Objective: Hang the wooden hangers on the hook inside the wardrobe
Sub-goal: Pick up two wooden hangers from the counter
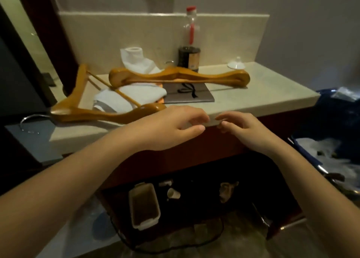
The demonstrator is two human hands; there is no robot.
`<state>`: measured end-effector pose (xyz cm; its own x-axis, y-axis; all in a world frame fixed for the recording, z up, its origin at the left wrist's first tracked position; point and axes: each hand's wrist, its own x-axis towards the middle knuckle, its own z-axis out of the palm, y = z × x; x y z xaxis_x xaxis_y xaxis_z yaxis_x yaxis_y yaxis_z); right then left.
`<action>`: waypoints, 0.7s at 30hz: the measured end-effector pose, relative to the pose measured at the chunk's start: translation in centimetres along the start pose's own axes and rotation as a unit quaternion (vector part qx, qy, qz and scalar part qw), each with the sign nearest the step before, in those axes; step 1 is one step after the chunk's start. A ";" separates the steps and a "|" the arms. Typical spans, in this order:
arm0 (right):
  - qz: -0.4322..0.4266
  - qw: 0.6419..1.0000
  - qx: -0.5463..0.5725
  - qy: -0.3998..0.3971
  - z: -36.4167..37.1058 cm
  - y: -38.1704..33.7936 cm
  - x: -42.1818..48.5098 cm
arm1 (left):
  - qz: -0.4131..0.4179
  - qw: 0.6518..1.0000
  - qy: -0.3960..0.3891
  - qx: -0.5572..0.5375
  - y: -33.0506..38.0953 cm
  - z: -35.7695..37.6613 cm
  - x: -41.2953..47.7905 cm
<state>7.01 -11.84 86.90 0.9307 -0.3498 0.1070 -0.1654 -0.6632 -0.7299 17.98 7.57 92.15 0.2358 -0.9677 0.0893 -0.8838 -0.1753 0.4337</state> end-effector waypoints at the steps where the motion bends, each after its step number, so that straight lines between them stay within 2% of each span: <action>1: -0.003 1.000 -0.003 -0.004 -0.4 -0.6 1.1 | 0.000 1.000 0.007 0.021 -0.5 -0.7 0.5; 6: -0.013 0.999 -0.028 -0.019 -1.2 -2.5 6.5 | -0.025 0.996 0.034 0.076 -4.2 -3.7 2.2; 12: -0.045 0.996 -0.074 0.008 -0.7 -2.5 12.1 | -0.111 0.984 0.066 0.119 -10.6 -5.4 5.2; 17: -0.050 0.990 -0.131 0.010 -1.2 -1.9 16.4 | -0.220 0.944 0.114 0.216 -14.4 -4.8 7.9; 21: -0.064 0.984 -0.165 0.010 -1.8 -1.2 20.5 | -0.293 0.901 0.194 0.254 -16.5 -4.2 8.6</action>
<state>25.71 -19.41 91.18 0.9450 -0.2597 0.1988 -0.1469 -0.8800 -0.4516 36.30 2.87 89.50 0.7581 -0.5636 0.3279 -0.6099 -0.7908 0.0509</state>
